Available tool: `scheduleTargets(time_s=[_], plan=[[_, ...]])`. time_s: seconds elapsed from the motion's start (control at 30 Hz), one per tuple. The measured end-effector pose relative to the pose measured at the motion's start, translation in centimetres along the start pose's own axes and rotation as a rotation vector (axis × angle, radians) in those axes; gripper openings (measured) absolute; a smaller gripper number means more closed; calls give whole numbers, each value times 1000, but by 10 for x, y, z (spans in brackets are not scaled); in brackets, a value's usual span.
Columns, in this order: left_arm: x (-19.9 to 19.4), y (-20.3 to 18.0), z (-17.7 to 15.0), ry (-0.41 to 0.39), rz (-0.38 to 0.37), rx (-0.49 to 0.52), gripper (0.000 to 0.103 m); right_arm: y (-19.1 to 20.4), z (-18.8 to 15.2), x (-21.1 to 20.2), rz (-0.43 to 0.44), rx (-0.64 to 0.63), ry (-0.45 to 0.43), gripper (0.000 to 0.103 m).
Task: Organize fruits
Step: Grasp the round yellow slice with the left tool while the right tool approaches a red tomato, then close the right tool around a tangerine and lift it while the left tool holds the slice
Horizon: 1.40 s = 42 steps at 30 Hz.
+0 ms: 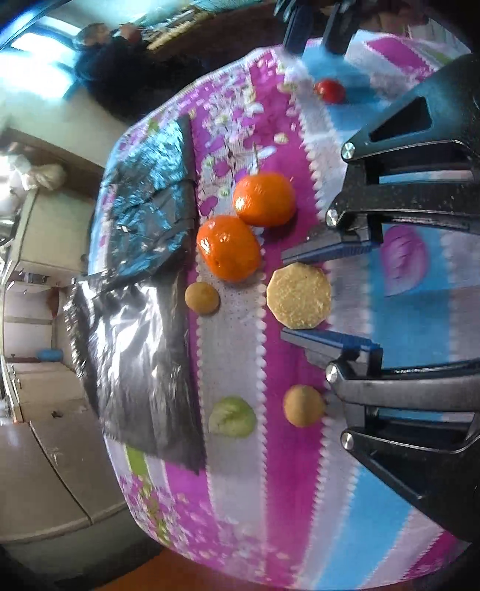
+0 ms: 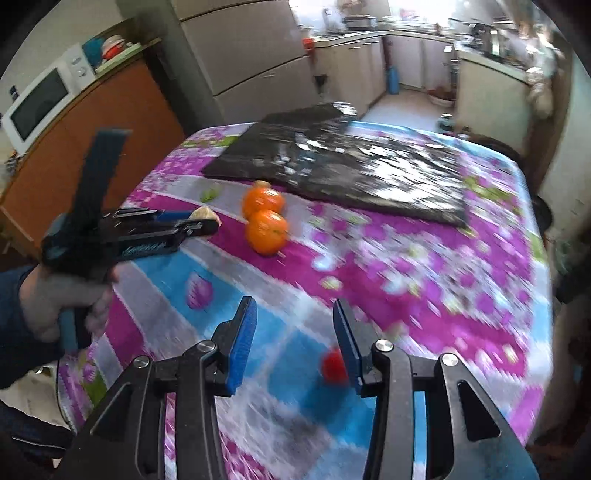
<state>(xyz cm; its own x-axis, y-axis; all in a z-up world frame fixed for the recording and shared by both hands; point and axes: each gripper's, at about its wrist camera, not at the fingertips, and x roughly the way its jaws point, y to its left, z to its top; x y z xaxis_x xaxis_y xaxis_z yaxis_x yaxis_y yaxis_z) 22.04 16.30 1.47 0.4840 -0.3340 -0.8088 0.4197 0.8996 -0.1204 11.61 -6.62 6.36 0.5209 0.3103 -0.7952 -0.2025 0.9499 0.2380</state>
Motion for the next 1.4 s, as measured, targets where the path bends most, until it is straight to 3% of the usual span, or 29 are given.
scheduleTargets(time_s=[0.27, 0.3, 0.4, 0.83, 0.9, 1.2, 1.4], plan=[[-56, 10, -27, -25, -32, -78, 35, 14, 49, 65, 55, -100, 66, 47], [-59, 11, -29, -29, -33, -85, 35, 16, 53, 69, 55, -113, 70, 52], [-65, 15, -33, -28, -34, -101, 35, 21, 63, 85, 63, -145, 96, 54], [-68, 25, -42, -23, -36, -131, 35, 38, 69, 119, 66, -145, 134, 55], [-68, 25, -42, -23, -36, -132, 35, 39, 71, 120, 48, -140, 119, 44], [-63, 26, -44, -15, -34, -134, 35, 44, 73, 127, 43, -149, 109, 48], [-62, 29, -44, -11, -26, -135, 35, 45, 72, 129, 38, -137, 114, 45]])
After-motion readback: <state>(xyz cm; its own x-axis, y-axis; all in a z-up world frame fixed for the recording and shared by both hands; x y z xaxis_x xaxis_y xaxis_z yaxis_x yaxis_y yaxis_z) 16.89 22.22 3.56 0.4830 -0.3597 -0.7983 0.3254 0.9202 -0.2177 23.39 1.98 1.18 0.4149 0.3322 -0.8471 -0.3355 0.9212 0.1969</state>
